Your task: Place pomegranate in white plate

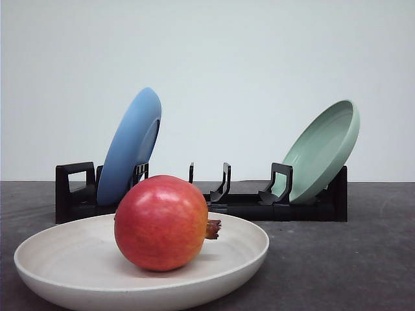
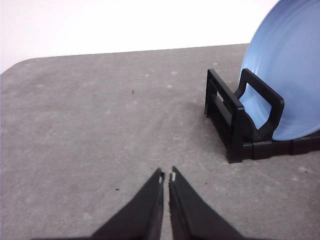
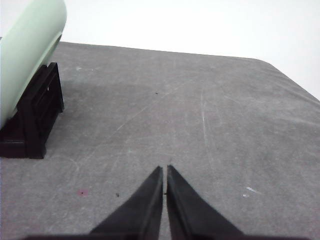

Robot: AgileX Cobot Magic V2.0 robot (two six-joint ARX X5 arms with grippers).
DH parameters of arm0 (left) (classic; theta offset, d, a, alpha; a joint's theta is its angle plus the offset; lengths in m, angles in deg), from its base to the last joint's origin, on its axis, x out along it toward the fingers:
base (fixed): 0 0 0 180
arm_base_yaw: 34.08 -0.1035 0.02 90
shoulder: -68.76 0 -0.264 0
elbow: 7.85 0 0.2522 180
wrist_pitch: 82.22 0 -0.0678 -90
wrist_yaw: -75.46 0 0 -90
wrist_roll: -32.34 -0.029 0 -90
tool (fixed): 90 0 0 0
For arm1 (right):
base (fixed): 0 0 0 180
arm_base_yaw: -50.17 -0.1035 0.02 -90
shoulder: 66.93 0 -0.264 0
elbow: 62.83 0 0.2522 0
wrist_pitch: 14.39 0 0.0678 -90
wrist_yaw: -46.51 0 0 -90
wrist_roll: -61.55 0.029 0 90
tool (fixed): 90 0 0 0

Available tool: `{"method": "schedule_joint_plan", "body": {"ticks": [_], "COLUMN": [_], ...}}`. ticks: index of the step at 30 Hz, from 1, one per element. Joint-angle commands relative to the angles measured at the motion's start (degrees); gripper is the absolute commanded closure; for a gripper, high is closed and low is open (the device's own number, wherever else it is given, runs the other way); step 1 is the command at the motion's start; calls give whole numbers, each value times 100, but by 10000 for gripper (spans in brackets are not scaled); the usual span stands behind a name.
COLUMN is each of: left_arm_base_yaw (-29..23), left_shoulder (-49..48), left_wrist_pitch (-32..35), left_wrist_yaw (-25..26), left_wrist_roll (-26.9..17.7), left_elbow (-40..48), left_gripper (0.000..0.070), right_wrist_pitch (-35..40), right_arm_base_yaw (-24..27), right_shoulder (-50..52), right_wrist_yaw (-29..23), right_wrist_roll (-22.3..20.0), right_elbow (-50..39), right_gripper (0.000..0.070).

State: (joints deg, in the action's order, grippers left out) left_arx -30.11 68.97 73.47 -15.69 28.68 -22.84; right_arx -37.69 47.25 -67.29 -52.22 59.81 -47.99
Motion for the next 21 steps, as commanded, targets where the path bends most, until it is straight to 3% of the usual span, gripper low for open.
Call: {"method": "schedule_joint_plan", "body": {"ticks": [1, 21], "left_arm_base_yaw": [-4, -4], "left_shoulder": [-4, -4], "left_wrist_pitch": [-15, -15], "left_wrist_yaw": [-2, -2], "left_wrist_roll": [-79, -79], "left_elbow": [55, 55], "left_gripper": [700, 700], "right_wrist_pitch": [50, 50], "right_arm_base_yaw": [7, 7], "right_shoulder": [15, 15], "right_wrist_yaw": [9, 9], "right_wrist_roll": [-18, -18], "right_elbow": [-44, -44], "right_gripper": [694, 694]}}
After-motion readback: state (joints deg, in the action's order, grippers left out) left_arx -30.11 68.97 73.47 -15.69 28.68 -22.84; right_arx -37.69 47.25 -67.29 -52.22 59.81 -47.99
